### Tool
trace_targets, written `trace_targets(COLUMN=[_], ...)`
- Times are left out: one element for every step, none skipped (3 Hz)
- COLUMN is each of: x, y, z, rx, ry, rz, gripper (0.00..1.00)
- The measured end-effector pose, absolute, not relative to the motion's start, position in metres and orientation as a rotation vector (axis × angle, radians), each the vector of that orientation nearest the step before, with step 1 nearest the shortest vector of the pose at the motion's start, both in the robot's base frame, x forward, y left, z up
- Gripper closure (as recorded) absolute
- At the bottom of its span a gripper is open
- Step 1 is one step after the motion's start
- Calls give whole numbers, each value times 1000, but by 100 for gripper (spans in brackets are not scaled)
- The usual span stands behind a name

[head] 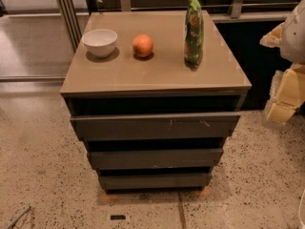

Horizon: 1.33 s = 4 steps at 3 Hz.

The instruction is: Open top drawer

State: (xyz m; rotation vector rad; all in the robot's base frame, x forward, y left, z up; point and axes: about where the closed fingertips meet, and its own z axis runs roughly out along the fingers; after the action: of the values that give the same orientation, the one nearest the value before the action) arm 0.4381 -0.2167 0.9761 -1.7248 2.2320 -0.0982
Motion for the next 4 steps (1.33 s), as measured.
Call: trace_targets(x=[438, 440, 444, 451], y=[-217, -218, -217, -210], z=[976, 972, 956, 925], rx=[-1725, -1735, -1773, -1808], ry=[2232, 2209, 2154, 2102], rz=[-98, -88, -41, 35], gripper=[0, 0, 0, 0])
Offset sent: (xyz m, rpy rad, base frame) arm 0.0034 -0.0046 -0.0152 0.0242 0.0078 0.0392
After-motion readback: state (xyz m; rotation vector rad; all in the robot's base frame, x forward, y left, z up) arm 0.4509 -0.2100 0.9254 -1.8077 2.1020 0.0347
